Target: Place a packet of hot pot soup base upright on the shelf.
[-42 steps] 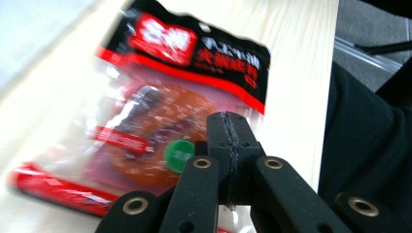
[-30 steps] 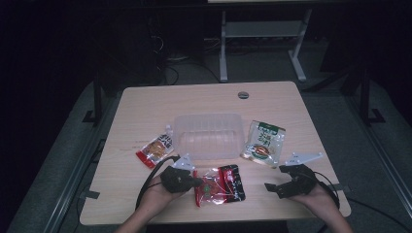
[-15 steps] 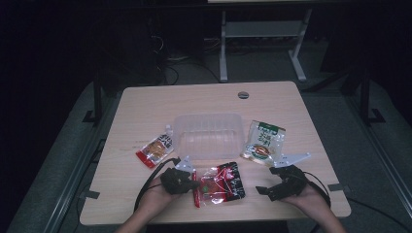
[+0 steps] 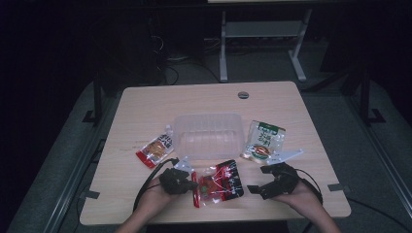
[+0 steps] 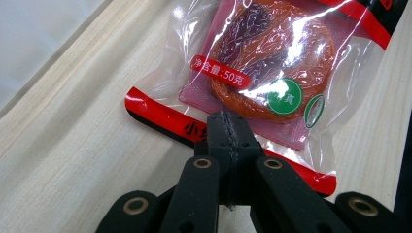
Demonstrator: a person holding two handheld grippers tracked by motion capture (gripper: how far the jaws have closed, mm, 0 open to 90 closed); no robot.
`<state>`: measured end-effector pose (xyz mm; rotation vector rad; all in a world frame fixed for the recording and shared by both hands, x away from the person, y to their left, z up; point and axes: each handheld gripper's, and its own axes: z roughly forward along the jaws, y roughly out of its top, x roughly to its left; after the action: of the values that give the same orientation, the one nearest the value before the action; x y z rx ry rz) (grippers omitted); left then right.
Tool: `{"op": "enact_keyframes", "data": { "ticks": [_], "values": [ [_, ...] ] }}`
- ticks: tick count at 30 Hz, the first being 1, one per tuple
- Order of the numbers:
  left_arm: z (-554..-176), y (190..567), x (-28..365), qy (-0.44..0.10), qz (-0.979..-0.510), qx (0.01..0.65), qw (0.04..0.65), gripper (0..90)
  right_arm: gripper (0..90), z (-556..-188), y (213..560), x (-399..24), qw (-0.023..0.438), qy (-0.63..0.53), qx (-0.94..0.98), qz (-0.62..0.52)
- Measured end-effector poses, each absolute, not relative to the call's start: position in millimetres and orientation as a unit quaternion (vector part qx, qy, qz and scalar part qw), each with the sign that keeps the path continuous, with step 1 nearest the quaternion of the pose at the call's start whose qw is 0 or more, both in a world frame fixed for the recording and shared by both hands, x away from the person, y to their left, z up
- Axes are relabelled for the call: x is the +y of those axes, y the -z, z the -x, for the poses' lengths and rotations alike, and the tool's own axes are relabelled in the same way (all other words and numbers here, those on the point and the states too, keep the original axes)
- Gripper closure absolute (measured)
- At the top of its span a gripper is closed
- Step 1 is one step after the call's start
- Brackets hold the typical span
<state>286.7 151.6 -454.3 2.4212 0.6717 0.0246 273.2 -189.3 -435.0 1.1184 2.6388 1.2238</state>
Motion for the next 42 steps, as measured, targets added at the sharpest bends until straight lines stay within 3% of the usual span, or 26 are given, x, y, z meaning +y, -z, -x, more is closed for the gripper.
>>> {"op": "enact_keyframes", "data": {
  "ticks": [4,5,13,25,35,38,42],
  "values": [
    [-286.9,454.3,151.6,-0.006,-0.915,0.258,0.310,89.7,8.6,-277.5,431.9,-179.8,-0.009,-0.397,0.843,-0.364],
    [-287.0,454.2,151.6,-0.006,-0.915,0.258,0.310,89.7,13.9,-279.0,430.3,-175.4,-0.020,-0.397,0.844,-0.360],
    [-287.0,454.7,151.8,-0.004,-0.912,0.263,0.313,89.7,15.8,-285.3,429.4,-155.1,-0.061,-0.398,0.842,-0.359],
    [-289.1,454.8,153.8,0.000,-0.913,0.261,0.313,89.8,23.7,-301.9,443.4,-130.0,-0.095,-0.369,0.853,-0.356],
    [-288.6,455.4,153.9,0.004,-0.911,0.265,0.317,89.8,50.2,-307.6,447.0,-125.8,-0.130,-0.387,0.842,-0.353],
    [-288.2,455.9,153.8,0.006,-0.907,0.273,0.321,89.8,66.0,-308.9,445.6,-128.3,-0.142,-0.400,0.835,-0.351],
    [-287.9,455.9,153.9,0.005,-0.907,0.274,0.321,89.8,73.1,-309.6,443.9,-125.0,-0.146,-0.407,0.833,-0.345]
  ]
}}
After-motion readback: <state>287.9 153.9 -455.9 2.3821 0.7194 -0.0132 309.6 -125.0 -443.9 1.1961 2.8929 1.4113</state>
